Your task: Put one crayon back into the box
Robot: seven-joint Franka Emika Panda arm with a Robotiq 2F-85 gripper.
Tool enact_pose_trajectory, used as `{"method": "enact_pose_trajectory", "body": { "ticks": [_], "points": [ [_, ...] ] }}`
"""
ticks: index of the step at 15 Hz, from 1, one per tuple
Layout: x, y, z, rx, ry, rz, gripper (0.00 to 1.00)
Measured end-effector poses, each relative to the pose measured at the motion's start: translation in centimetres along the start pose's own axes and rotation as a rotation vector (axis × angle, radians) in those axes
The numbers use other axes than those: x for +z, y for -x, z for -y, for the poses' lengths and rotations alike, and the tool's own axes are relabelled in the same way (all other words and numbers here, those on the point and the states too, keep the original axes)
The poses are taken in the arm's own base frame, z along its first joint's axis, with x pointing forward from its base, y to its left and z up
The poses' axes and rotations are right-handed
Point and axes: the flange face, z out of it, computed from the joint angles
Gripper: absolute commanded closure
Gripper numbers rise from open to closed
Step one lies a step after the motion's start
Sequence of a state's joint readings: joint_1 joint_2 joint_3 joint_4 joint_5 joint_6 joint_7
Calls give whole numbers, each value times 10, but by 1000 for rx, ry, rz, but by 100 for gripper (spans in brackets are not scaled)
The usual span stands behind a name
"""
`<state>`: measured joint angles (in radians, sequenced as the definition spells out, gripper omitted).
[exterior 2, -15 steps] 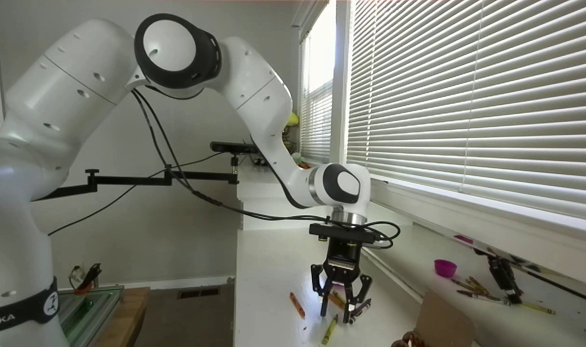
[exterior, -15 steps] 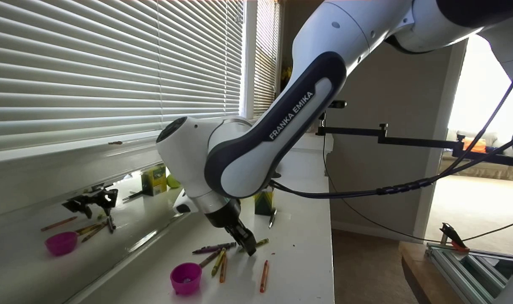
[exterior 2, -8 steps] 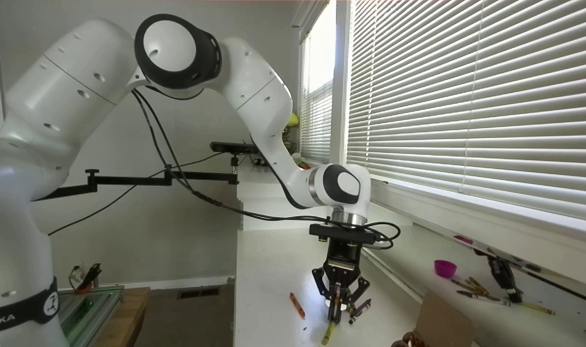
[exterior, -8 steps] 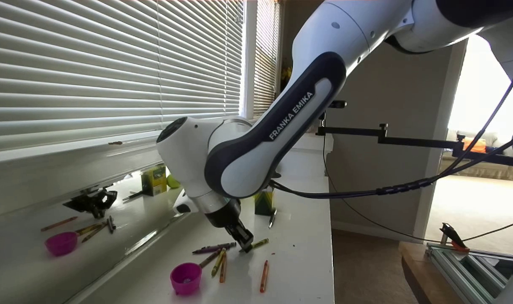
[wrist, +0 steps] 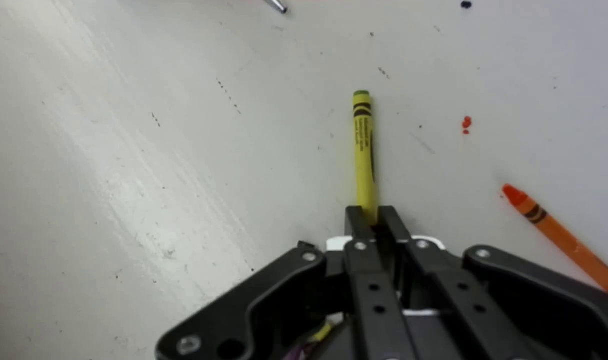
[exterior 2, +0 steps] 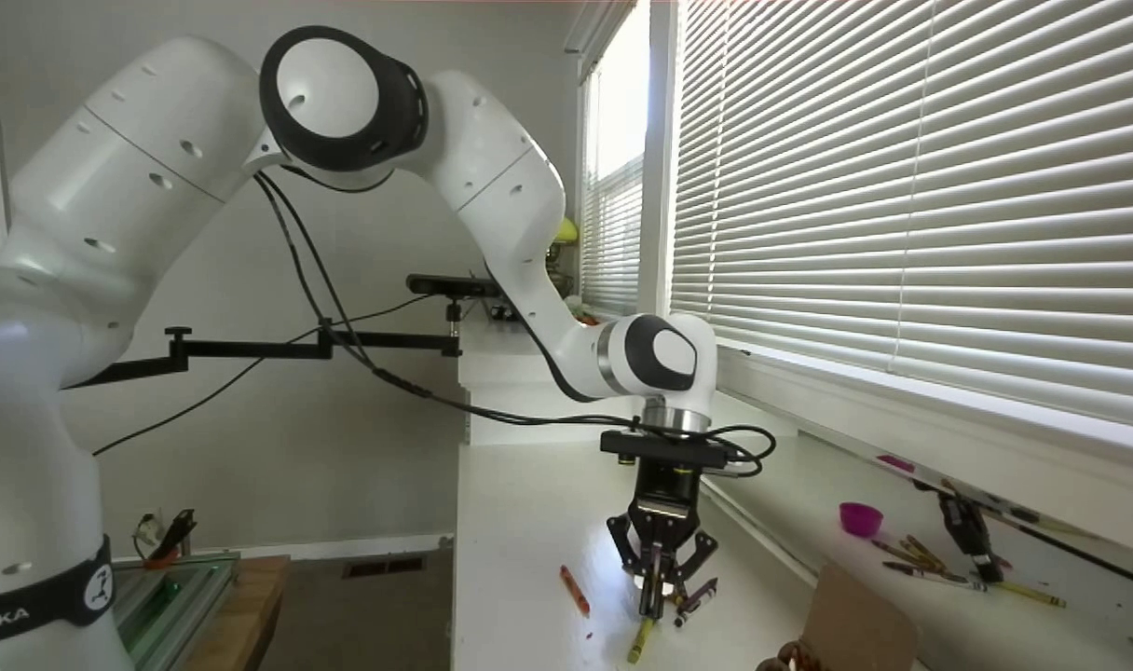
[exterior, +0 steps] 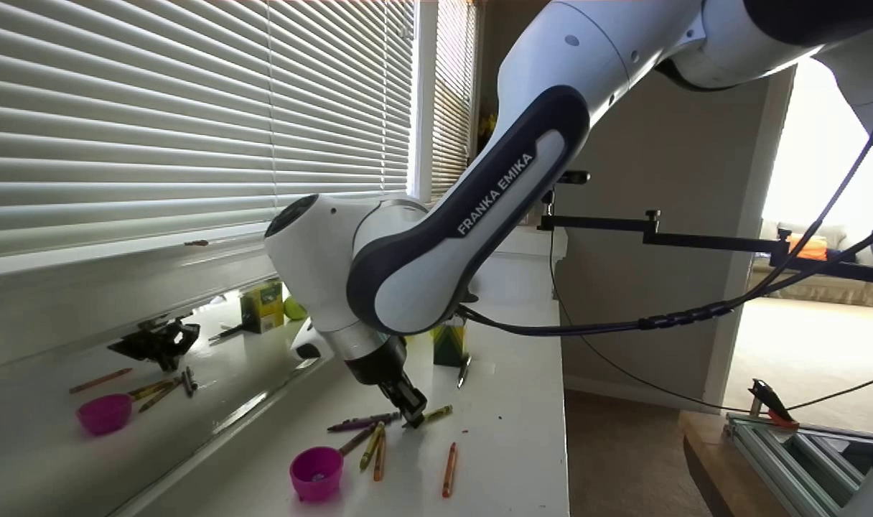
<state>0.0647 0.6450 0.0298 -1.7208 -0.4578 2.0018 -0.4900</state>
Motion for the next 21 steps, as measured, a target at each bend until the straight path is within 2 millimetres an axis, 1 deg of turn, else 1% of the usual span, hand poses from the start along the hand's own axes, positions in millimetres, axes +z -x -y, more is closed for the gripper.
{"method": "enact_pose_trajectory", "body": {
  "ticks": [2,5,8,11,13,16,18,21],
  "points": [
    [-14,3,-1,-1,23,-11,98],
    [-55,21,-3,-1,69,-43,98],
    [-94,51,2,6,101,-74,98],
    [-119,87,11,26,122,-95,98],
    [-127,112,19,42,129,-103,98],
    [-128,150,24,105,146,-146,98],
    [-122,176,23,184,154,-189,98],
    [-102,218,18,328,148,-247,98]
  ]
}}
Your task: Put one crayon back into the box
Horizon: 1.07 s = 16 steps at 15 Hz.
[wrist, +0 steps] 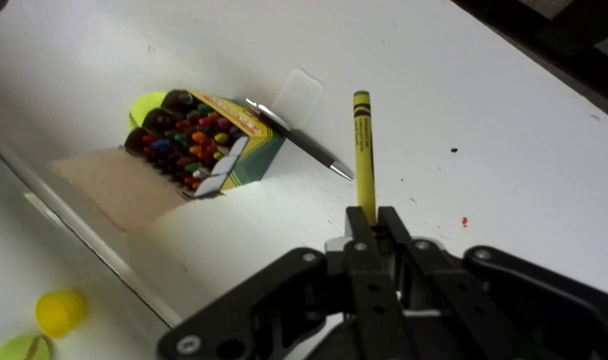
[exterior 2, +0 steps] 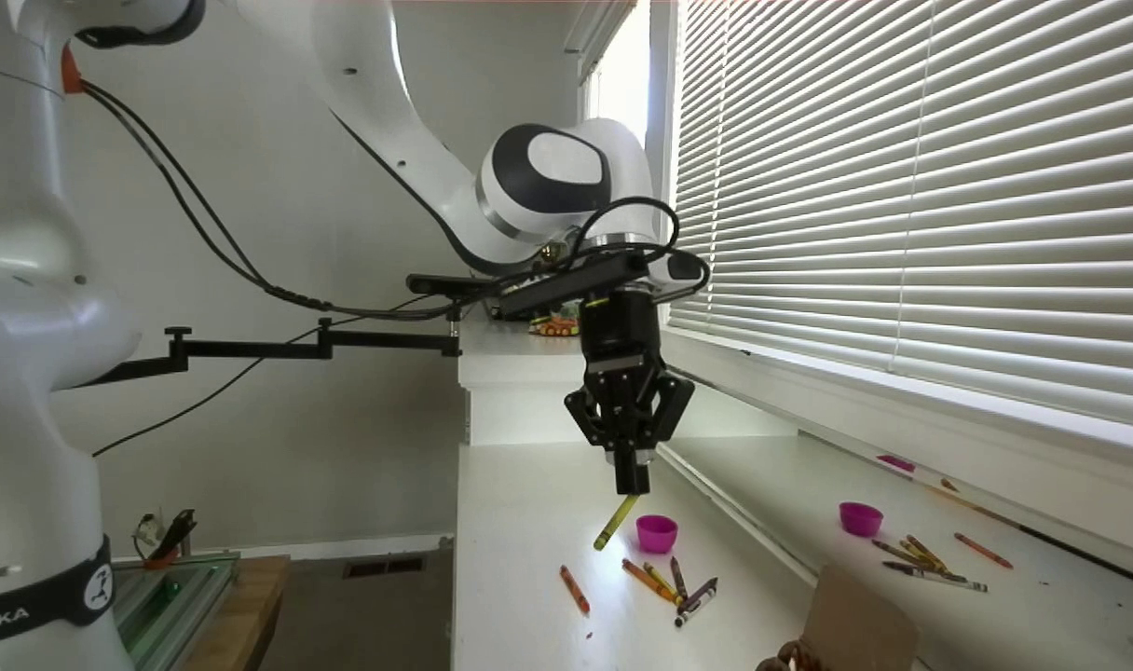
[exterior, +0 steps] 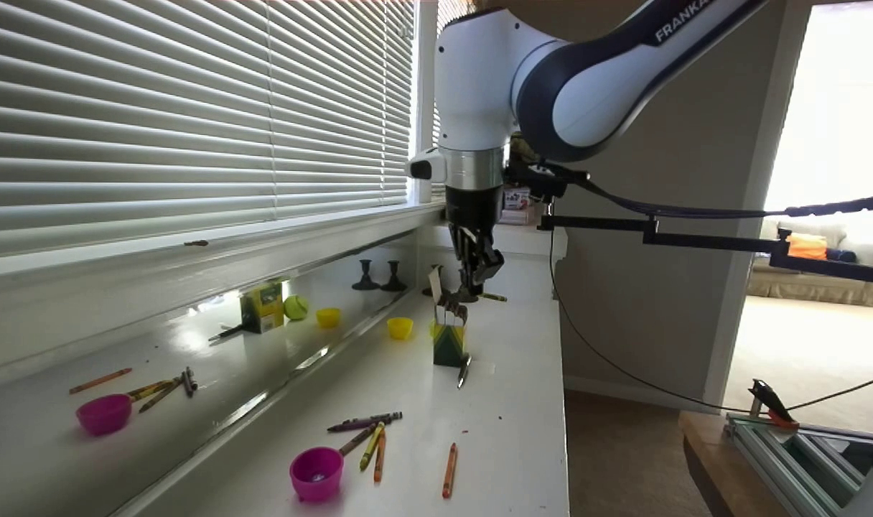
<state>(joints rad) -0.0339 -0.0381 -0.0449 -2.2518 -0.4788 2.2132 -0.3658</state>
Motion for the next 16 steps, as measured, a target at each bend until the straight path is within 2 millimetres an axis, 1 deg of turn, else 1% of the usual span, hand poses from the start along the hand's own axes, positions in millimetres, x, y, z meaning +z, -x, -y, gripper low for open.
{"method": "enact_pose_trajectory", "body": {
  "ticks": [2,4,7,12,16],
  "points": [
    [9,25,-9,102,-2,-29,98],
    [16,46,-16,202,-2,-61,98],
    [22,68,-31,347,13,-119,98],
    [24,86,-56,563,109,-188,98],
    [26,94,-64,706,186,-209,98]
  ]
}}
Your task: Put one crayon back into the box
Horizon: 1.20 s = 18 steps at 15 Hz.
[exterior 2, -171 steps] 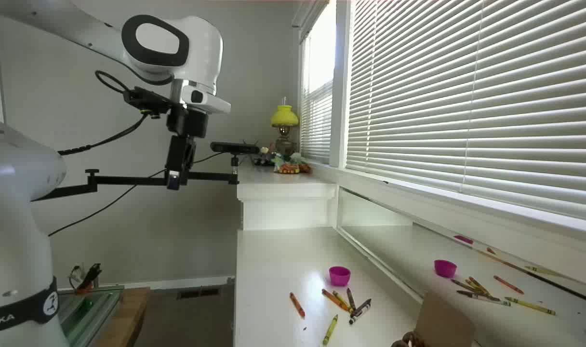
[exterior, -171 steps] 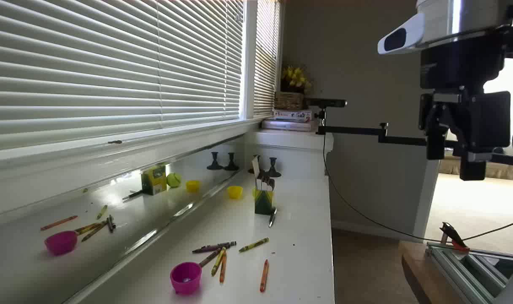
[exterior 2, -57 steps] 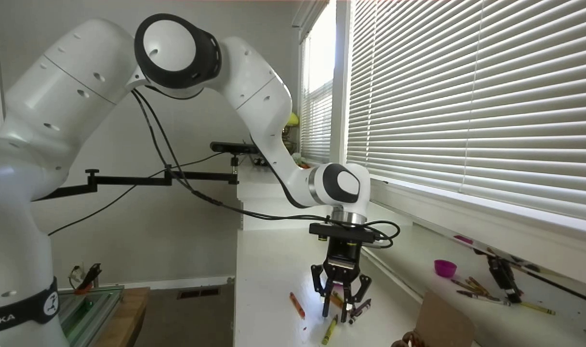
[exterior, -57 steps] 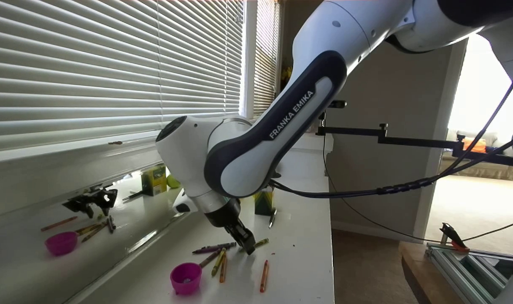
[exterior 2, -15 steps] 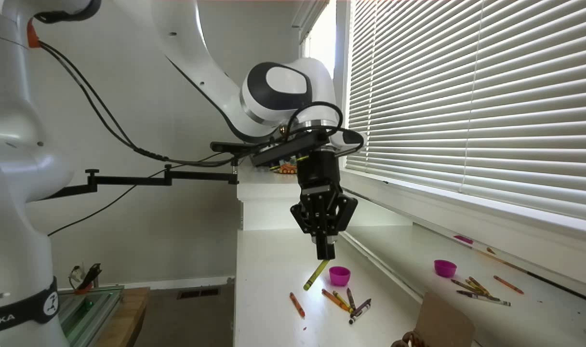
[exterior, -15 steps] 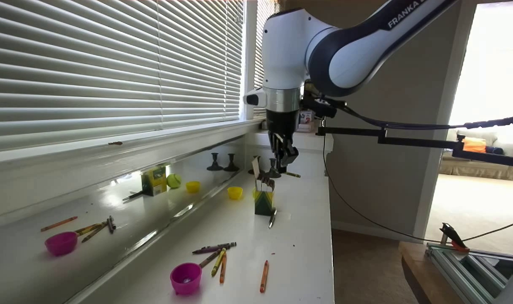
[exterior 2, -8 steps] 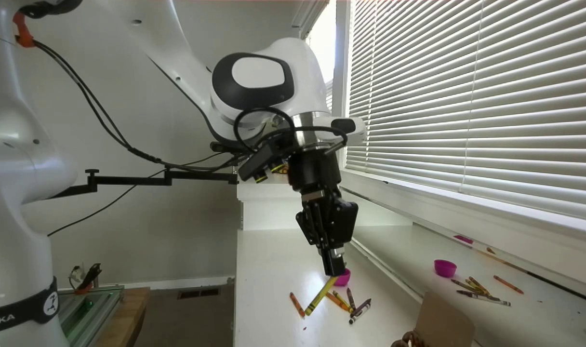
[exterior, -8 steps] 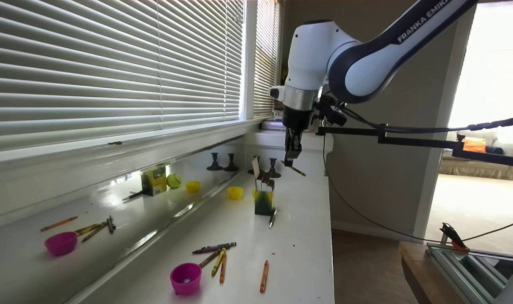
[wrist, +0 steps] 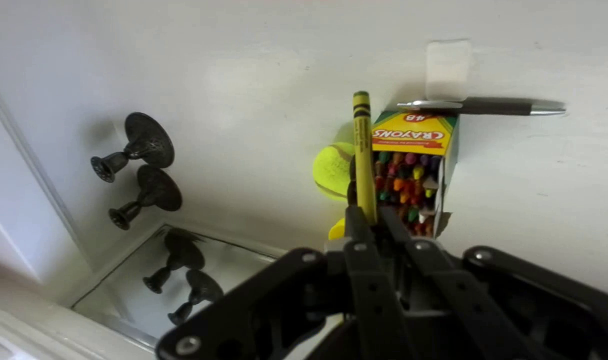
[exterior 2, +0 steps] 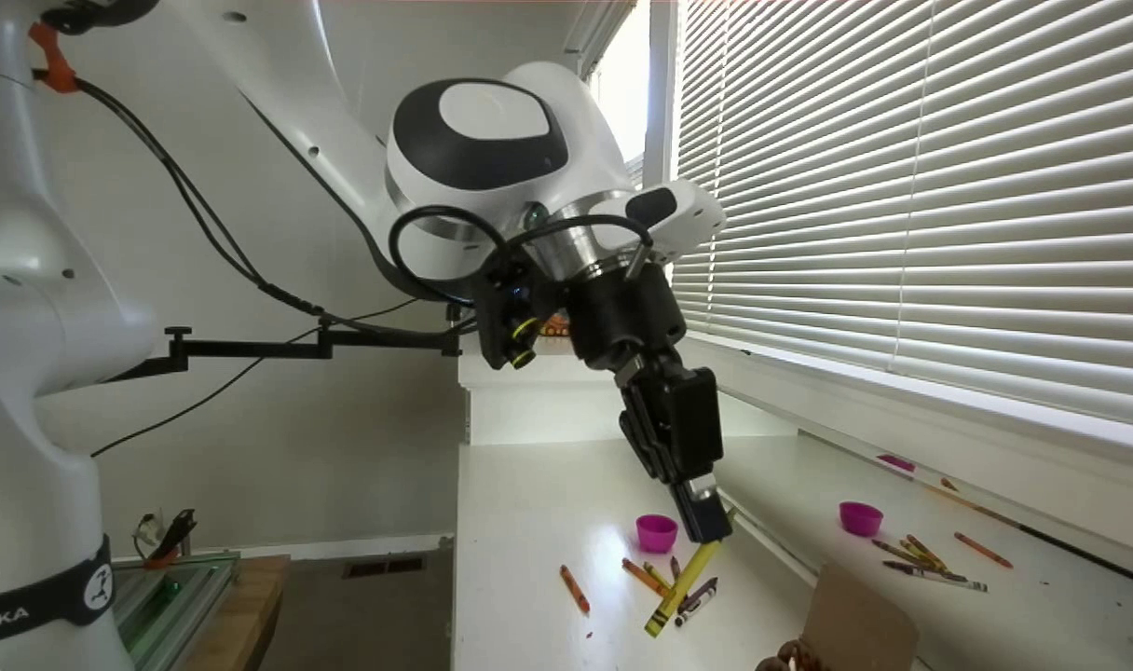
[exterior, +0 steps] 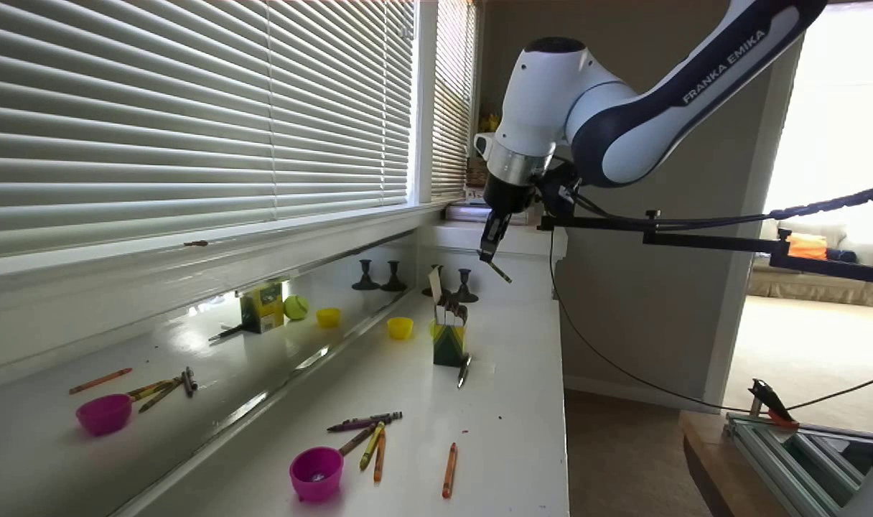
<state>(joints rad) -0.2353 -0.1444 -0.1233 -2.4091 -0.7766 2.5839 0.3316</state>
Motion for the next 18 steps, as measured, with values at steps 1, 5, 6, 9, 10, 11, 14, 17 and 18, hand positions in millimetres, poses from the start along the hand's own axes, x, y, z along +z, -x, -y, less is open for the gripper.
{"method": "enact_pose_trajectory", "body": {
  "ticks": [1,5,6,9,10,11,14,17,18],
  "points": [
    [0,0,0,32,24,-9,98],
    [-3,-3,-2,158,128,-57,98],
    [-4,-4,-2,190,160,-65,98],
    [-5,-5,5,265,227,-90,98],
    [-5,-5,8,284,236,-99,98],
    [-5,-5,12,298,242,-108,98],
    [-3,-7,23,331,239,-125,98],
    [-3,-8,31,336,236,-134,98],
    [-3,-9,33,337,236,-137,98]
  ]
}}
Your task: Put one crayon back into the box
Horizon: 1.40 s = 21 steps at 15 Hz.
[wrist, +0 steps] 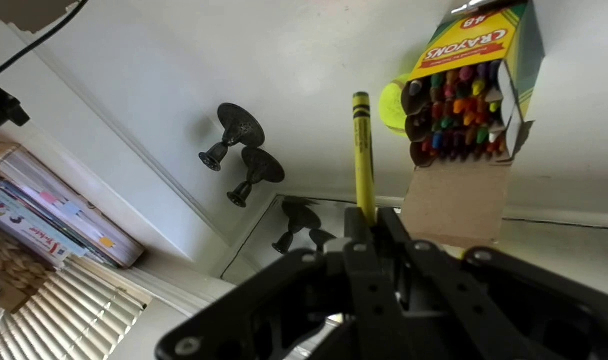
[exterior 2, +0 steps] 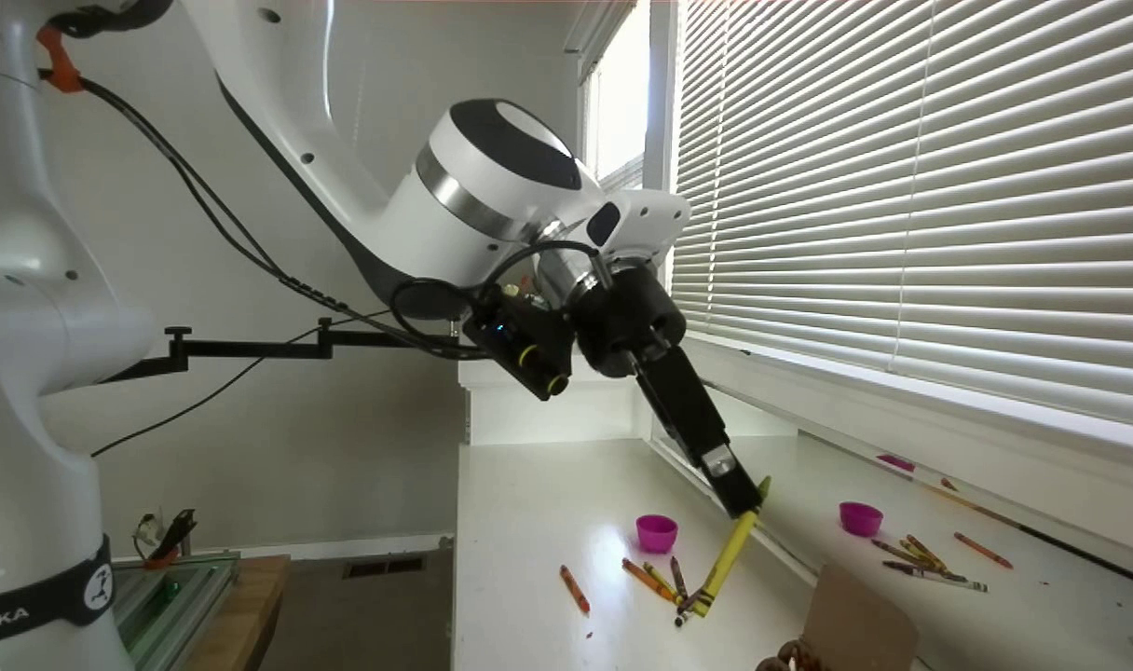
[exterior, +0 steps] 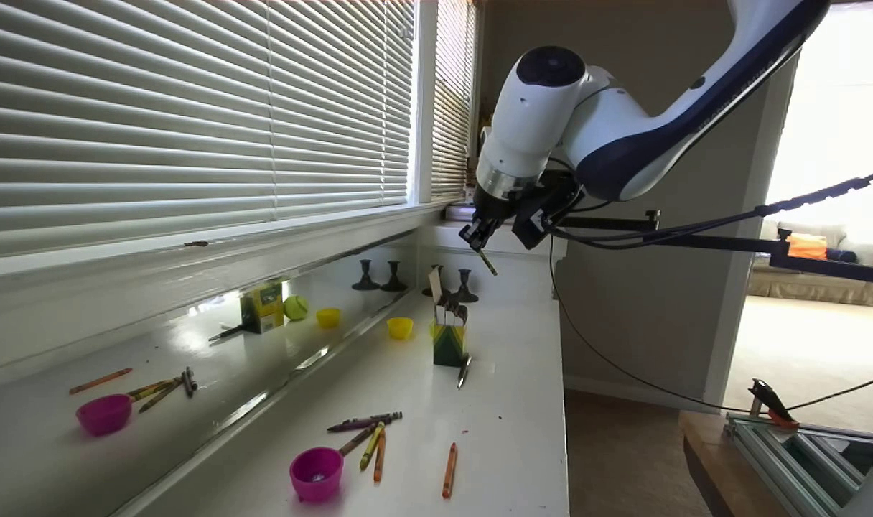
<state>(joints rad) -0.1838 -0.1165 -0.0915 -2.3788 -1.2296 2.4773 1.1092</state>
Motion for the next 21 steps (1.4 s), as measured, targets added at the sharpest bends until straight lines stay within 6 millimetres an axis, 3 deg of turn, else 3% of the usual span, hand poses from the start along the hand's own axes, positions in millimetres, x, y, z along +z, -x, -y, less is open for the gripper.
{"method": "enact_pose_trajectory", "body": {
  "ticks": [5,6,11,12,21],
  "points": [
    [-2,0,2,-4,-3,-5,98],
    [-2,0,2,-4,-3,-5,90],
    [-2,0,3,-5,-4,-6,90],
    [-2,0,3,-5,-4,-6,98],
    [7,-7,-11,106,-24,-3,98]
  ]
}}
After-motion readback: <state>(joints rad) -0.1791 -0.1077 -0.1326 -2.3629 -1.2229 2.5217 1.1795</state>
